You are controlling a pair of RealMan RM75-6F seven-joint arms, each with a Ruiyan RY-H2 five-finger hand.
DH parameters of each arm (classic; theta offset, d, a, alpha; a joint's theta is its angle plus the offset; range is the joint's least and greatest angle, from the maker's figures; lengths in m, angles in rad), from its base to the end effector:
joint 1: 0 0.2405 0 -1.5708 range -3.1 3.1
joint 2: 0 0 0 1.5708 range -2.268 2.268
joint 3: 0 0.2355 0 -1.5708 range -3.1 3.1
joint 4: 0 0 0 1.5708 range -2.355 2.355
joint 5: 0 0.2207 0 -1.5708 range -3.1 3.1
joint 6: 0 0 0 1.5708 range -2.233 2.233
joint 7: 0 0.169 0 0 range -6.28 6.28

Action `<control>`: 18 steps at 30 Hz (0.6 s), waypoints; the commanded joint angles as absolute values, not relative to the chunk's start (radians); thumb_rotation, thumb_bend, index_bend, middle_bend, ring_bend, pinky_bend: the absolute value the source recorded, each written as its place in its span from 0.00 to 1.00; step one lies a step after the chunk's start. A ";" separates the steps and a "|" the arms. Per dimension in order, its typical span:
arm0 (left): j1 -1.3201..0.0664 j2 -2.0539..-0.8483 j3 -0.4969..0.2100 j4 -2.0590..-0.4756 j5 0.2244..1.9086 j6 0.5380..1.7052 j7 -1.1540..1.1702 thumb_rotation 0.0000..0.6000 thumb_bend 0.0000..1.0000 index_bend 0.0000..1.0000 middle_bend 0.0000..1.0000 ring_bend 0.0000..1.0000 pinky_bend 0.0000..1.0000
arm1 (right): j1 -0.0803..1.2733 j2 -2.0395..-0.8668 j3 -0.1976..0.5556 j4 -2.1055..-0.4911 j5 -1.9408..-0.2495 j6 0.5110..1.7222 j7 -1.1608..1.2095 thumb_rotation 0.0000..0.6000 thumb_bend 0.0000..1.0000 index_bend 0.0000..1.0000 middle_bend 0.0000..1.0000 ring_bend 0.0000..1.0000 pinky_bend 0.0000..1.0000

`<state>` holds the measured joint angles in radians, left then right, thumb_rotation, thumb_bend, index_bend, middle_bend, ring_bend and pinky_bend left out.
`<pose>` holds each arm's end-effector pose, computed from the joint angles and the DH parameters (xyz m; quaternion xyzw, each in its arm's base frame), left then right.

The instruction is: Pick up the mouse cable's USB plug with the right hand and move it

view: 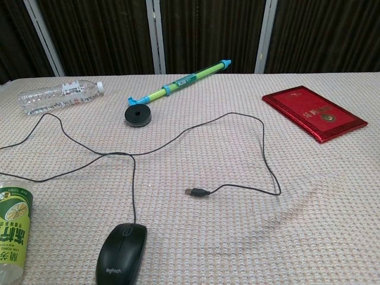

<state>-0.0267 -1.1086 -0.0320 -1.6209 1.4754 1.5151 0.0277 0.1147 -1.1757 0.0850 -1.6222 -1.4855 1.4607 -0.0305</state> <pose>-0.3104 0.1836 0.1460 -0.5781 -0.3975 -0.3624 0.6135 -0.2822 -0.2209 0.1246 0.5878 -0.3912 0.4101 0.5774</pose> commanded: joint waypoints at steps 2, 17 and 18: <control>-0.027 -1.108 -0.032 -1.620 1.477 1.515 0.026 1.00 0.12 0.12 0.00 0.00 0.00 | 0.115 -1.176 0.083 -1.622 -1.487 1.459 -0.030 1.00 0.07 0.01 0.00 0.00 0.00; -0.022 -1.106 -0.030 -1.621 1.478 1.521 0.024 1.00 0.12 0.12 0.00 0.00 0.00 | 0.122 -1.172 0.078 -1.634 -1.496 1.448 -0.018 1.00 0.07 0.01 0.00 0.00 0.00; -0.022 -1.106 -0.031 -1.622 1.477 1.522 0.024 1.00 0.12 0.12 0.00 0.00 0.00 | 0.123 -1.172 0.078 -1.634 -1.498 1.446 -0.018 1.00 0.07 0.02 0.00 0.00 0.00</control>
<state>-0.0221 -1.1065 -0.0311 -1.6216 1.4772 1.5225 0.0239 0.1221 -1.1718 0.0779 -1.6337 -1.4971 1.4464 -0.0176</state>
